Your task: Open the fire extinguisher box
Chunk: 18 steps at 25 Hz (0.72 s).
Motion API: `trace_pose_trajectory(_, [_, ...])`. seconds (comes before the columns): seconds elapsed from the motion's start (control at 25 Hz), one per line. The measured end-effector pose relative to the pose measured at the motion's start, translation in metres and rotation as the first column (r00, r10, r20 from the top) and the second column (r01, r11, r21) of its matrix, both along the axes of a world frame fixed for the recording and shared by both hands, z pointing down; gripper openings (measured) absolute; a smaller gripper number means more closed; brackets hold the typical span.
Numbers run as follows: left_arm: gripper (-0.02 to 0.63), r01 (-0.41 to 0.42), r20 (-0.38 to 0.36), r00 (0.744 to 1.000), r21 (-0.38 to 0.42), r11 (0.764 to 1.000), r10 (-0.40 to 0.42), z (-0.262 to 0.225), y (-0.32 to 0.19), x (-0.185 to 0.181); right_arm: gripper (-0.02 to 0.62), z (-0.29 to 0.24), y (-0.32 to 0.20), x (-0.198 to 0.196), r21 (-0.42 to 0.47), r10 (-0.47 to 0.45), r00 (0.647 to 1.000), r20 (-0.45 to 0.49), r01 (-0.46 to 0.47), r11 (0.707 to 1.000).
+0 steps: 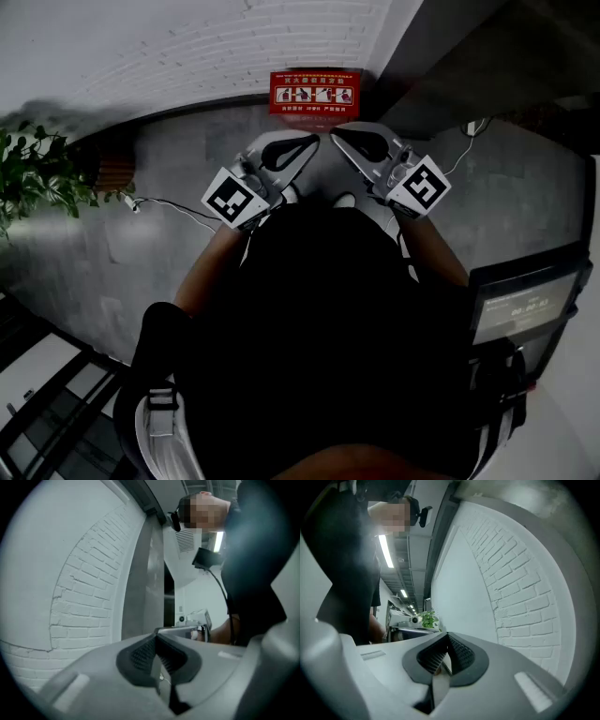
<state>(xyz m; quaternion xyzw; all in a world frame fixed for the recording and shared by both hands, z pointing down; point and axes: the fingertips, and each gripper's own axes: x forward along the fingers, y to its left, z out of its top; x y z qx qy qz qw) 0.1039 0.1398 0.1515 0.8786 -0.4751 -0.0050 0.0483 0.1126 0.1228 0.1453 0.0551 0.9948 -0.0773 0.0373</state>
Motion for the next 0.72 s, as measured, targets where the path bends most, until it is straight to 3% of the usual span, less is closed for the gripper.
trace_pose_trajectory(0.16, [0.002,0.011,-0.026,1.0,0.036,0.999,-0.01,-0.01,-0.002,0.012,0.009,0.002,-0.004,0.01,0.009,0.01,1.0,0.011,-0.01,1.0])
trace_pose_trajectory(0.4, [0.003,0.024,-0.015,1.0,0.034,0.999,-0.024,-0.011,0.001,0.003,0.009,-0.003,-0.007,0.005,0.01,0.019,1.0,0.018,-0.019,1.0])
trace_pose_trajectory(0.72, [0.002,-0.016,-0.017,1.0,-0.009,1.0,0.016,0.021,-0.05,-0.075,0.009,0.022,-0.056,-0.066,0.005,0.081,0.996,-0.045,-0.081,0.997])
